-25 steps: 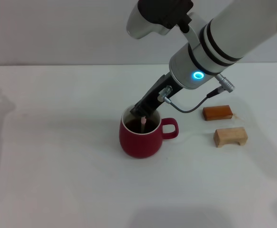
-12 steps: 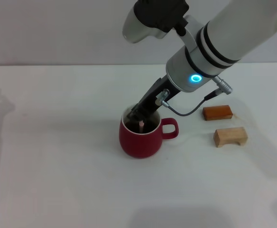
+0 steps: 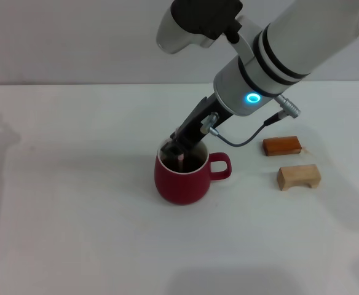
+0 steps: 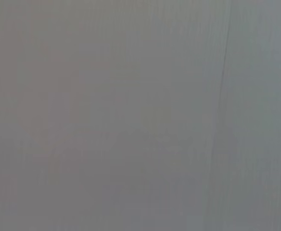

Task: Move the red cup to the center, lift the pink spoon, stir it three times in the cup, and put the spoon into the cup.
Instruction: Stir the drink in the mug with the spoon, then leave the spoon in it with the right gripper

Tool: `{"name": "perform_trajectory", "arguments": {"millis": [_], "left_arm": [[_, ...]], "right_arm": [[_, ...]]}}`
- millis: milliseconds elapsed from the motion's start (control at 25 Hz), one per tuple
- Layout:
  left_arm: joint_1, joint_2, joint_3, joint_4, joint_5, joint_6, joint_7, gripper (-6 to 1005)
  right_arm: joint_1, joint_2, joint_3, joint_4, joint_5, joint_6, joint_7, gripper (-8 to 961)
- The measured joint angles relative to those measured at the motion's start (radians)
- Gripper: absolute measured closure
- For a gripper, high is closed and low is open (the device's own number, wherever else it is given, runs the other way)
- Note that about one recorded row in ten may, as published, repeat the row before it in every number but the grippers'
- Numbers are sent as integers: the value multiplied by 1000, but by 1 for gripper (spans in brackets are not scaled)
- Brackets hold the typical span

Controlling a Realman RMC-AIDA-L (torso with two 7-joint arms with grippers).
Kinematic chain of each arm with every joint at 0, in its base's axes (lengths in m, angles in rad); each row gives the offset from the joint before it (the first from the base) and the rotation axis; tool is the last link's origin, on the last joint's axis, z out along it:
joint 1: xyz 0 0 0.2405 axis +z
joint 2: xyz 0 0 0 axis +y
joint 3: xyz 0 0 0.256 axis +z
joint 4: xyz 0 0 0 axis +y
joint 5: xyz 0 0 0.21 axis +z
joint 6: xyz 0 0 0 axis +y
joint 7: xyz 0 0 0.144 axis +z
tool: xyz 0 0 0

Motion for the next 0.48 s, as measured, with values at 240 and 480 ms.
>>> {"name": "perform_trajectory", "arguments": {"millis": [240, 480], "left_arm": [[-1, 0, 0, -1, 0, -2, 0, 1001], [-3, 0, 0, 0, 0, -4, 0, 1001]], "right_arm": [[3, -2, 4, 20, -56, -22, -4, 671], [1, -2, 5, 44, -85, -58, -6, 671]]}}
